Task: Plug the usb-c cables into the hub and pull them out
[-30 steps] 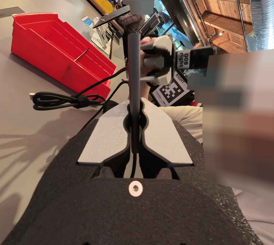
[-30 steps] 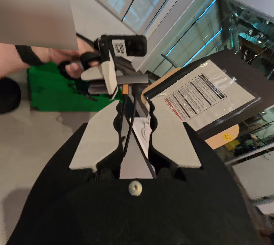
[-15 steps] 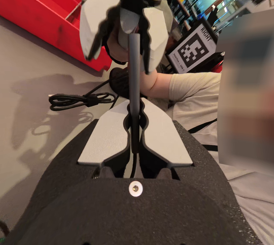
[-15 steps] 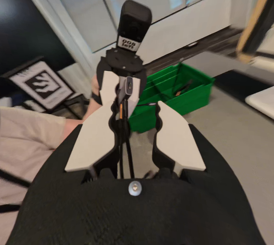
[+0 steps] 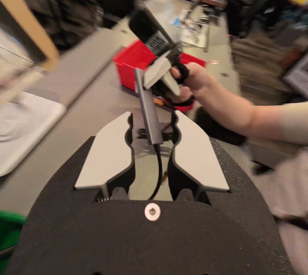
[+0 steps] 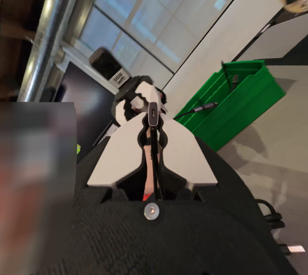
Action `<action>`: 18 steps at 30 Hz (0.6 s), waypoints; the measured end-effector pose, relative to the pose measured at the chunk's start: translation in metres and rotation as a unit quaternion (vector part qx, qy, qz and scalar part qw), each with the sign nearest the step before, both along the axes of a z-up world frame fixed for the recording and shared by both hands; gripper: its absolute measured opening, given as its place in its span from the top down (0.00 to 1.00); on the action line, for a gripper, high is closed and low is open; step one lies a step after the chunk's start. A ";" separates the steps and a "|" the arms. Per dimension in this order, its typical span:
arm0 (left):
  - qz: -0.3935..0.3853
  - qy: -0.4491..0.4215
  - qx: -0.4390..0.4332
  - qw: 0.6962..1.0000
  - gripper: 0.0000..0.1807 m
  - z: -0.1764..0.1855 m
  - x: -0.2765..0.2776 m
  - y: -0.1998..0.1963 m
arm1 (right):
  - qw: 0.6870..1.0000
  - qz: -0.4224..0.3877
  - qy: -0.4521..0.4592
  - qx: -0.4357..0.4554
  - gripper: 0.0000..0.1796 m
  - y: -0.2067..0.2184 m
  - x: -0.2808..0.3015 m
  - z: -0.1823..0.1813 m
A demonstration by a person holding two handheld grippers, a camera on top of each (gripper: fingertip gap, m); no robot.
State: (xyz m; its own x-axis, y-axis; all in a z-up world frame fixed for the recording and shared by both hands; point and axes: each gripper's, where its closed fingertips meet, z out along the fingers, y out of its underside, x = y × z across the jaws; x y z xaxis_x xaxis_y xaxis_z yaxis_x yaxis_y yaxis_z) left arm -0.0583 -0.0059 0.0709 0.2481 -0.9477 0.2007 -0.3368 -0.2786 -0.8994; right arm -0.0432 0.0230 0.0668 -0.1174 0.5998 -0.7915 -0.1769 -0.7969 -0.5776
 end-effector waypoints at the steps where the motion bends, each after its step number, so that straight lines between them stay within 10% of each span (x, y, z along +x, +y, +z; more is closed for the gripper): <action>1: 0.040 0.011 0.062 0.997 0.73 0.004 -0.005 0.011 | 1.000 -0.015 0.012 -0.018 0.94 0.009 0.006 -0.003; 8: 0.157 0.117 0.446 0.874 0.65 0.009 -0.001 0.032 | 0.983 -0.060 0.110 -0.134 0.94 0.044 0.030 -0.021; 18: 0.117 0.230 0.625 0.737 0.83 -0.020 0.000 0.041 | 0.970 0.029 0.142 -0.197 0.94 0.028 0.006 -0.026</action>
State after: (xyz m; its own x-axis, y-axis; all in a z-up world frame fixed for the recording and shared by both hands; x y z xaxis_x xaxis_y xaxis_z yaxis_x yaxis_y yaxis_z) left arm -0.0583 0.0355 0.0511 0.2030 -0.2423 -0.9487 -0.7601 0.5717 -0.3087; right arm -0.0373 0.0508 0.0410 -0.3884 0.2439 -0.8886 -0.2335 -0.9589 -0.1611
